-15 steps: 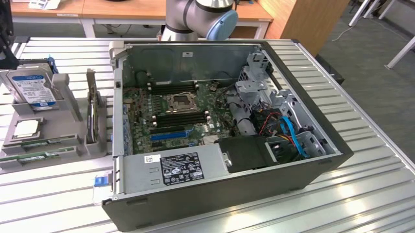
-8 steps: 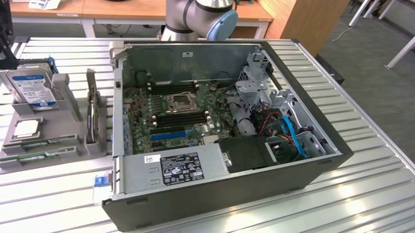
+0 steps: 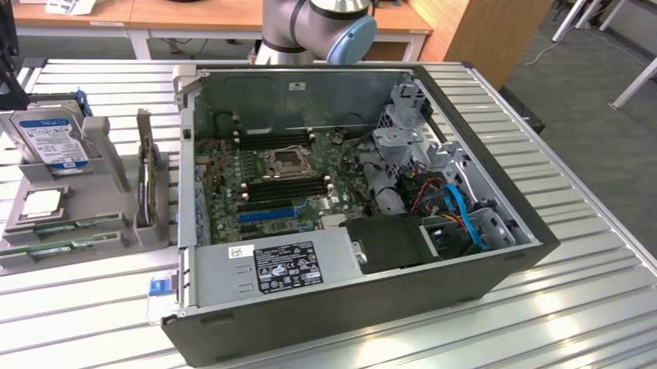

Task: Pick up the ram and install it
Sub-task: 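Pick up the ram and move it above insertion slot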

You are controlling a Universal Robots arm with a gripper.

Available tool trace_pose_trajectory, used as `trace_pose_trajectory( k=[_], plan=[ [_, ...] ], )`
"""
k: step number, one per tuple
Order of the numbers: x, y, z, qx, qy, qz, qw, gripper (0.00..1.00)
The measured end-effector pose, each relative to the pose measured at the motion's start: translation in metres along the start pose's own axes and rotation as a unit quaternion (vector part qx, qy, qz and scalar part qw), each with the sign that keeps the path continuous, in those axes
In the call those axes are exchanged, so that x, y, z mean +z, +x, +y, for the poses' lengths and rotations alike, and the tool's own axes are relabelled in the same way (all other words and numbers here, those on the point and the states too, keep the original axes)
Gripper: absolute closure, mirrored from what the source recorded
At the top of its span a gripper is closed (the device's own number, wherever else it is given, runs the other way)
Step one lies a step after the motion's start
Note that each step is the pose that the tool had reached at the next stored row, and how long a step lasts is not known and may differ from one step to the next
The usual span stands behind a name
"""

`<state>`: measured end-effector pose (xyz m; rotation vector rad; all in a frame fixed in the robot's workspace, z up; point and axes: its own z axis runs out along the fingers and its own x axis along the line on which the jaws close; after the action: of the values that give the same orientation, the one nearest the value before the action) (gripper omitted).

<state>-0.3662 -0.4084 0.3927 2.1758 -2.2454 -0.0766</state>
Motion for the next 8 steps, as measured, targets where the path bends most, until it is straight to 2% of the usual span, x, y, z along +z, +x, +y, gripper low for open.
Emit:
trace_pose_trajectory(
  k=[8],
  plan=[
    [0.0017, 0.0, -0.0001, 0.0, 0.0001, 0.0, 1.0, 0.9]
  ],
)
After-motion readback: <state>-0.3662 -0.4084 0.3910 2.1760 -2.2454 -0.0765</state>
